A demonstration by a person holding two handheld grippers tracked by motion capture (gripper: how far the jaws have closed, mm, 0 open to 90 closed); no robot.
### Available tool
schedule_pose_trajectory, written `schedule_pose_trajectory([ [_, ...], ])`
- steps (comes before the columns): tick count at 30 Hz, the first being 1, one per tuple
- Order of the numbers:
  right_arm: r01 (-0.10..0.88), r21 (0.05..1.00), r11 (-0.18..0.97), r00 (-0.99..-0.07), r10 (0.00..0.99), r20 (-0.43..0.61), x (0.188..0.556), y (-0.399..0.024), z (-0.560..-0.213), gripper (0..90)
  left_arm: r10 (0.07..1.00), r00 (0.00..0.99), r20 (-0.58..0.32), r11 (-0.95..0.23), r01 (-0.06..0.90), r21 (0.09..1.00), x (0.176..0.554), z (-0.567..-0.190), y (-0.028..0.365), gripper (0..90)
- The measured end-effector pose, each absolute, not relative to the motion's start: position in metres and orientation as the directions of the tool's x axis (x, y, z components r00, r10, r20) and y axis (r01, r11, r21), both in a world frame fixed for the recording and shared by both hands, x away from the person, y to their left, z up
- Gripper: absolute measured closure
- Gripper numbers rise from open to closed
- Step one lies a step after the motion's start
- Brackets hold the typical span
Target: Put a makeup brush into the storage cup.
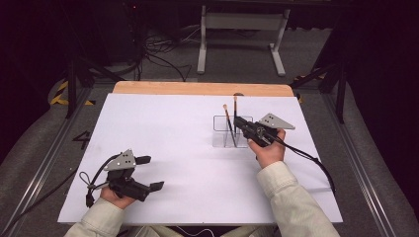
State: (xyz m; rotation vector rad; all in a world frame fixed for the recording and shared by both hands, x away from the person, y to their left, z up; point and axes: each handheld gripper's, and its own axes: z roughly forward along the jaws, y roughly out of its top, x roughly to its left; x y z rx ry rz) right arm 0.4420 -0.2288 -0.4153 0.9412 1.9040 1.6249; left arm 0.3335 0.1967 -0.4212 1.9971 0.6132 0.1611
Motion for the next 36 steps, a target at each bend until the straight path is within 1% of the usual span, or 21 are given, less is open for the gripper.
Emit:
schedule_pose_trajectory([
  [6, 0.219, 0.973, 0.076, -0.659, 0.747, 0.09, 0.442, -0.228, -0.417, 83.0, 0.485, 0.862, -0.146, -0.371, 0.354, 0.858, 0.334, -0.421, 0.196, 0.2],
  [11, 0.217, 0.973, 0.079, -0.656, 0.75, 0.086, 0.442, -0.229, -0.416, 78.7, 0.483, 0.863, -0.146, -0.373, 0.354, 0.858, 0.334, -0.421, 0.196, 0.2],
  [19, 0.169, 0.983, 0.071, -0.661, 0.748, 0.06, 0.435, -0.234, -0.406, 55.8, 0.483, 0.863, -0.145, -0.371, 0.352, 0.859, 0.334, -0.421, 0.197, 0.2],
  [21, 0.151, 0.985, 0.083, -0.662, 0.749, 0.038, 0.432, -0.236, -0.402, 49.8, 0.484, 0.863, -0.146, -0.369, 0.352, 0.86, 0.334, -0.421, 0.197, 0.1],
  [24, 0.149, 0.985, 0.092, -0.669, 0.743, 0.032, 0.425, -0.241, -0.396, 45.5, 0.484, 0.863, -0.142, -0.365, 0.347, 0.864, 0.334, -0.42, 0.198, 0.1],
  [31, 0.144, 0.982, 0.124, -0.693, 0.721, 0.011, 0.408, -0.25, -0.385, 39.6, 0.487, 0.862, -0.144, -0.351, 0.344, 0.871, 0.334, -0.42, 0.2, 0.1],
  [33, 0.149, 0.98, 0.132, -0.704, 0.71, 0.012, 0.399, -0.255, -0.379, 36.4, 0.487, 0.861, -0.145, -0.342, 0.34, 0.876, 0.334, -0.419, 0.201, 0.0],
  [36, 0.147, 0.98, 0.138, -0.711, 0.703, 0.007, 0.394, -0.258, -0.375, 35.4, 0.489, 0.861, -0.141, -0.331, 0.333, 0.883, 0.333, -0.418, 0.203, 0.0],
])
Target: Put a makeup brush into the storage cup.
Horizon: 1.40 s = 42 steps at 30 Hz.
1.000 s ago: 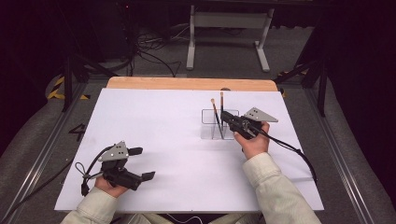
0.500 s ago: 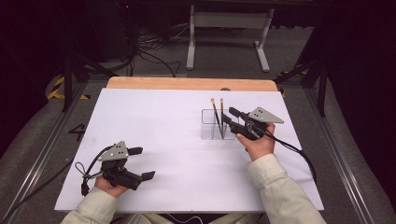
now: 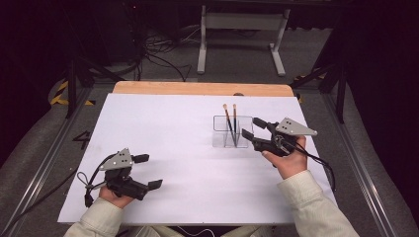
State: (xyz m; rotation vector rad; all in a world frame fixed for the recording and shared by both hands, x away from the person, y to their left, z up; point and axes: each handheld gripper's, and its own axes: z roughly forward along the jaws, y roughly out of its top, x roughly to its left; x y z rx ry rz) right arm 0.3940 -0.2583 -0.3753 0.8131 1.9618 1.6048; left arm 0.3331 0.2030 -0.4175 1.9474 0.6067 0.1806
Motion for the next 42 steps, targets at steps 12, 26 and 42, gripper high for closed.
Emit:
schedule_pose_trajectory([
  [12, 0.172, 0.963, 0.209, -0.733, 0.68, -0.017, 0.374, -0.274, -0.366, 26.4, 0.496, 0.859, -0.13, -0.285, 0.303, 0.909, 0.328, -0.414, 0.222, 0.0],
  [26, 0.178, 0.953, 0.247, -0.719, 0.694, -0.045, 0.357, -0.291, -0.374, 21.5, 0.498, 0.851, -0.168, -0.148, 0.274, 0.95, 0.326, -0.423, 0.24, 0.1],
  [42, 0.165, 0.959, 0.232, -0.729, 0.684, -0.04, 0.347, -0.296, -0.398, 18.6, 0.551, 0.823, -0.138, -0.116, 0.239, 0.964, 0.324, -0.441, 0.247, 0.2],
])
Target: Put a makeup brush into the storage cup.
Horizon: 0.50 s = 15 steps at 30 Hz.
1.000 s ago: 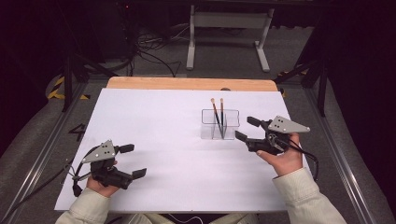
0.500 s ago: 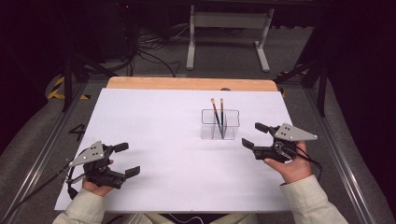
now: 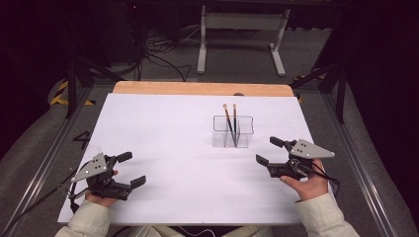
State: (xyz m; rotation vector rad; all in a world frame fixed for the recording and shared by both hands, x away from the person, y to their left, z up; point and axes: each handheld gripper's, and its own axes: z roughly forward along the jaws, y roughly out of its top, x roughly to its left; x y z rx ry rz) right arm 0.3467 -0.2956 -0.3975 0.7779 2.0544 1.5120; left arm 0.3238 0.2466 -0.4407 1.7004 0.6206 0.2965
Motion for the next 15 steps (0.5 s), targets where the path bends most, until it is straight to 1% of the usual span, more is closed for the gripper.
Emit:
schedule_pose_trajectory([
  [2, 0.163, 0.962, 0.217, -0.726, 0.687, -0.032, 0.345, -0.296, -0.4, 19.9, 0.55, 0.825, -0.13, -0.118, 0.232, 0.966, 0.323, -0.442, 0.247, 0.2],
  [9, 0.14, 0.968, 0.207, -0.714, 0.699, -0.046, 0.343, -0.302, -0.414, 19.8, 0.539, 0.833, -0.127, -0.122, 0.227, 0.966, 0.323, -0.447, 0.247, 0.3],
  [15, 0.155, 0.968, 0.195, -0.704, 0.709, -0.03, 0.344, -0.305, -0.427, 19.8, 0.545, 0.827, -0.139, -0.108, 0.234, 0.966, 0.323, -0.449, 0.248, 0.3],
])
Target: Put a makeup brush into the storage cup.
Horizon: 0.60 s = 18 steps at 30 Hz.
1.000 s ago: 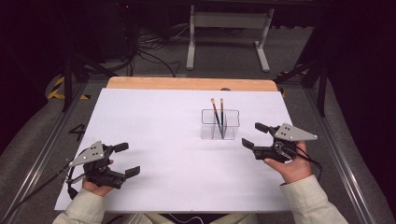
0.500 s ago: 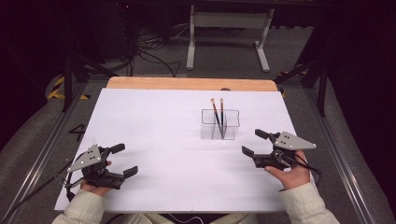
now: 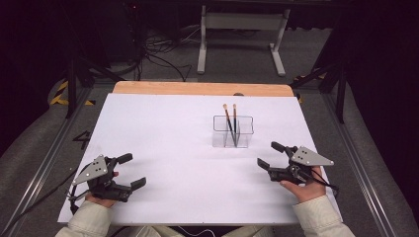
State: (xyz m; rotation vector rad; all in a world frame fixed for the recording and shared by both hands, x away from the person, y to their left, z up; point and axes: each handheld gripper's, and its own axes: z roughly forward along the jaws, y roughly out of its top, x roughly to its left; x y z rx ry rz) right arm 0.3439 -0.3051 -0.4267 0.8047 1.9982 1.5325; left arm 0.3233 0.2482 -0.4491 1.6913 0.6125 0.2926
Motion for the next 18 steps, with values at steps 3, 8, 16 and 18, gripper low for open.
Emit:
schedule_pose_trajectory([
  [3, 0.173, 0.967, 0.186, -0.699, 0.715, -0.012, 0.344, -0.307, -0.431, 19.6, 0.545, 0.827, -0.142, -0.1, 0.232, 0.968, 0.324, -0.451, 0.249, 0.3],
  [8, 0.199, 0.963, 0.184, -0.689, 0.725, 0.003, 0.344, -0.309, -0.435, 19.5, 0.547, 0.825, -0.142, -0.1, 0.233, 0.967, 0.325, -0.453, 0.25, 0.7],
  [16, 0.238, 0.959, 0.154, -0.687, 0.725, 0.054, 0.346, -0.311, -0.441, 19.5, 0.558, 0.817, -0.148, -0.084, 0.233, 0.969, 0.327, -0.455, 0.253, 0.6],
  [18, 0.241, 0.958, 0.154, -0.686, 0.726, 0.056, 0.346, -0.311, -0.441, 19.5, 0.556, 0.818, -0.146, -0.086, 0.231, 0.969, 0.327, -0.455, 0.253, 0.6],
])
